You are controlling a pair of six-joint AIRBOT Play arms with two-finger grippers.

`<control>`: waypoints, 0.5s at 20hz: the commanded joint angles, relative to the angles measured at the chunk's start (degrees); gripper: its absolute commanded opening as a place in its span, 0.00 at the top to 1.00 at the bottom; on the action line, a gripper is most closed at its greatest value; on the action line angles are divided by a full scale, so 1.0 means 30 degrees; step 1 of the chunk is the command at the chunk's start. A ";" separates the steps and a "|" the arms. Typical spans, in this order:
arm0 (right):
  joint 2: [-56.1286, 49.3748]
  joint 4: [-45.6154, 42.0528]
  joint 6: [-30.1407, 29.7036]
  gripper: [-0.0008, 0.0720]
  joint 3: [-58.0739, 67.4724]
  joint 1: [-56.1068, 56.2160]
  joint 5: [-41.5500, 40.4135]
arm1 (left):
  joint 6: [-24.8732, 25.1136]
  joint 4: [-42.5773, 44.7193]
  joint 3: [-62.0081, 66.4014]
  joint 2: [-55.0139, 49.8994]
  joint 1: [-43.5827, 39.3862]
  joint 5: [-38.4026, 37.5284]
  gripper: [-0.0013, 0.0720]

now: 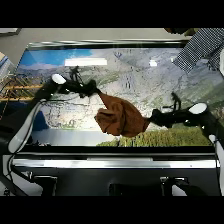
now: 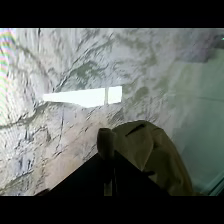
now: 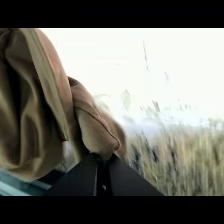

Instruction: Fold the clothes and pants, and hang the long-sleeved shirts on hangers.

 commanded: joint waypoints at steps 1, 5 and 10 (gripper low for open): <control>0.2259 -0.1224 -0.0364 0.95 0.4605 -0.0007 -0.0175 | 0.0015 0.1348 0.1741 0.2878 0.1727 -0.0801 0.96; 0.4612 -0.1260 -0.0415 0.95 1.0506 -0.0007 0.0015 | 0.0255 0.1523 0.4124 0.7074 0.2965 -0.0838 0.95; 0.7919 -0.1253 0.0321 0.95 1.4243 -0.0007 0.0160 | 0.0444 0.1581 0.4874 1.2429 0.3169 -0.0860 0.95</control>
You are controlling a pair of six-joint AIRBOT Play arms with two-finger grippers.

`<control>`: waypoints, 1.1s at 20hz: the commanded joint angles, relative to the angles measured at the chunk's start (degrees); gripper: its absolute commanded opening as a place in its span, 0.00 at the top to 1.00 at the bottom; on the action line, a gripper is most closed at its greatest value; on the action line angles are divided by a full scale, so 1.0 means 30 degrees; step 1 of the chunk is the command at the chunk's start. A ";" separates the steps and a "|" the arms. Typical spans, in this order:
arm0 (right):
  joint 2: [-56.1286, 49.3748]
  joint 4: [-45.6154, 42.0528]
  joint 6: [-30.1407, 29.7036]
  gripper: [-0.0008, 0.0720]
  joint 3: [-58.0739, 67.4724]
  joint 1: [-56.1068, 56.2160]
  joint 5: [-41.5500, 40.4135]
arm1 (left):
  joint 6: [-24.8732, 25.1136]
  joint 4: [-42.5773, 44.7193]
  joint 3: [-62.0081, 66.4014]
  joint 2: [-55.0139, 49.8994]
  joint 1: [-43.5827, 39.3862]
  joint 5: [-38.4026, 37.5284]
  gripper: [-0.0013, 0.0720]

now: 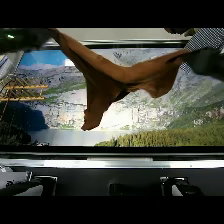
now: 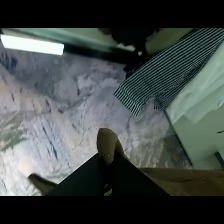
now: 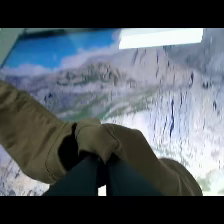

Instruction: Fold the clothes and pants, and hang the long-sleeved shirts on hangers.

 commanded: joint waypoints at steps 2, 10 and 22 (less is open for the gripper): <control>0.3286 -0.0160 0.1035 0.95 0.2353 -0.0007 -0.0007 | 0.0087 0.0124 0.0503 0.4677 0.0240 -0.0036 0.95; 0.5217 -0.2455 0.3789 0.95 0.2514 -0.0007 -0.5843 | 0.0015 0.1311 0.0503 0.8051 0.0240 0.0641 0.95; -1.2109 0.5858 0.2929 0.94 0.2514 0.0189 -0.3942 | -0.2375 0.5865 0.0444 -0.2579 0.0262 0.0124 0.95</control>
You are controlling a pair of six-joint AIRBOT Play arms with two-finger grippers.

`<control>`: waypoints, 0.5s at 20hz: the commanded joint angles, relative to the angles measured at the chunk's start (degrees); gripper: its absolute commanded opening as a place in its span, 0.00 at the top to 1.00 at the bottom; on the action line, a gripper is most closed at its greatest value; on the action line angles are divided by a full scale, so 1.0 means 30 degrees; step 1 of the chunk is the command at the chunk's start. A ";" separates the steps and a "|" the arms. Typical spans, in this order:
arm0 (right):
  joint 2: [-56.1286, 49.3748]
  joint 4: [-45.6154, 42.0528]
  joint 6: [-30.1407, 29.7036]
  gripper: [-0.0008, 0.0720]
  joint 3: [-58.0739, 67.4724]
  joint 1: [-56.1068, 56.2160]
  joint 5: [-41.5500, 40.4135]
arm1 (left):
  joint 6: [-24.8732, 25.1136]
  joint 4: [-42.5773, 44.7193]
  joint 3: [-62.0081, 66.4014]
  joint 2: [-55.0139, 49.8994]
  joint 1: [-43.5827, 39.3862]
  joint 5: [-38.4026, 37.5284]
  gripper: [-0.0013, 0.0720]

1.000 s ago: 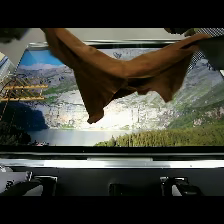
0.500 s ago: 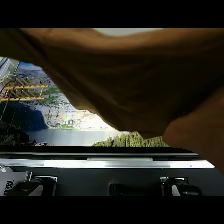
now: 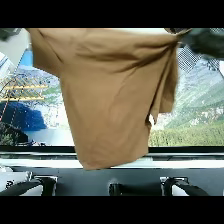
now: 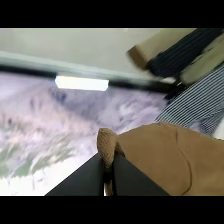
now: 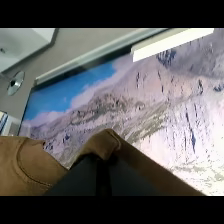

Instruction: Fold the clothes and pants, and hang the long-sleeved shirts on hangers.

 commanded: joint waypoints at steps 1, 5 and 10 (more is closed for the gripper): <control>-0.5923 0.5166 -0.1931 0.94 0.0022 0.0313 -0.1763 | -0.0102 0.0670 0.0007 -0.4605 0.0036 0.0517 0.95; -0.9551 0.5224 -0.2601 0.94 0.0022 0.2696 -0.4816 | -0.0102 0.0663 0.0007 -0.9034 0.0036 0.1166 0.95; -1.1766 0.5042 -0.2579 0.94 0.0022 0.4415 -0.4983 | -0.0109 -0.0058 0.0007 -1.1672 0.0036 0.0831 0.95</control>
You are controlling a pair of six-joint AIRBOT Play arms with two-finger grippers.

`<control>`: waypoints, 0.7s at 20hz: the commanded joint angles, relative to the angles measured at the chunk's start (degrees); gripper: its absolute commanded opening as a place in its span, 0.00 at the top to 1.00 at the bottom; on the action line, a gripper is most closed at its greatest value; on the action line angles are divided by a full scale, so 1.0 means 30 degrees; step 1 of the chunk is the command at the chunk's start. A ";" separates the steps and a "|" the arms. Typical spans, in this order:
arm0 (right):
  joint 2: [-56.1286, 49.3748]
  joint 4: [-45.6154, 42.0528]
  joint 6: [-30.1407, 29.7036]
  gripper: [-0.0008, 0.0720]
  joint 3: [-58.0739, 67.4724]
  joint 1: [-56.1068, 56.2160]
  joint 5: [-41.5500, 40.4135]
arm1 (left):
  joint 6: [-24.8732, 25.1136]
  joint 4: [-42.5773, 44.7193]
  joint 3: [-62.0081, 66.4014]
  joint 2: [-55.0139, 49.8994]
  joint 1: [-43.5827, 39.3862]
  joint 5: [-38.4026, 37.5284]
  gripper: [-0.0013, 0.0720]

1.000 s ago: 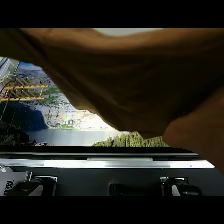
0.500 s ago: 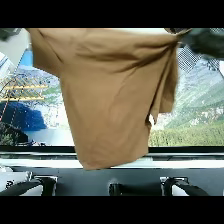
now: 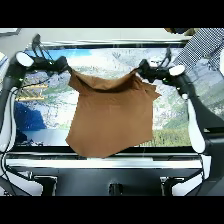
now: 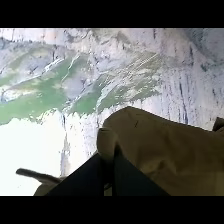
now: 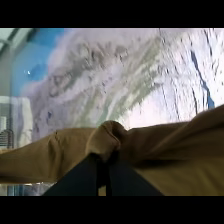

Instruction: Fold the clothes and pants, and hang the long-sleeved shirts on hangers.

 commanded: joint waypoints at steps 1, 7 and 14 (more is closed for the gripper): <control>-0.1479 0.0233 -0.0168 0.94 0.0022 0.0925 0.0168 | 0.0000 -0.0656 0.0022 -0.1698 0.0000 -0.0386 0.95; 0.0248 -0.0087 0.0328 0.49 0.0022 -0.1559 0.7431 | 0.0000 -0.0663 0.0117 -0.1617 0.0270 -0.3832 0.95; 0.8306 -1.2269 0.3133 0.20 -0.5304 -0.4728 1.4433 | -0.0291 -0.0597 0.0131 -0.0801 0.0816 -0.7548 0.95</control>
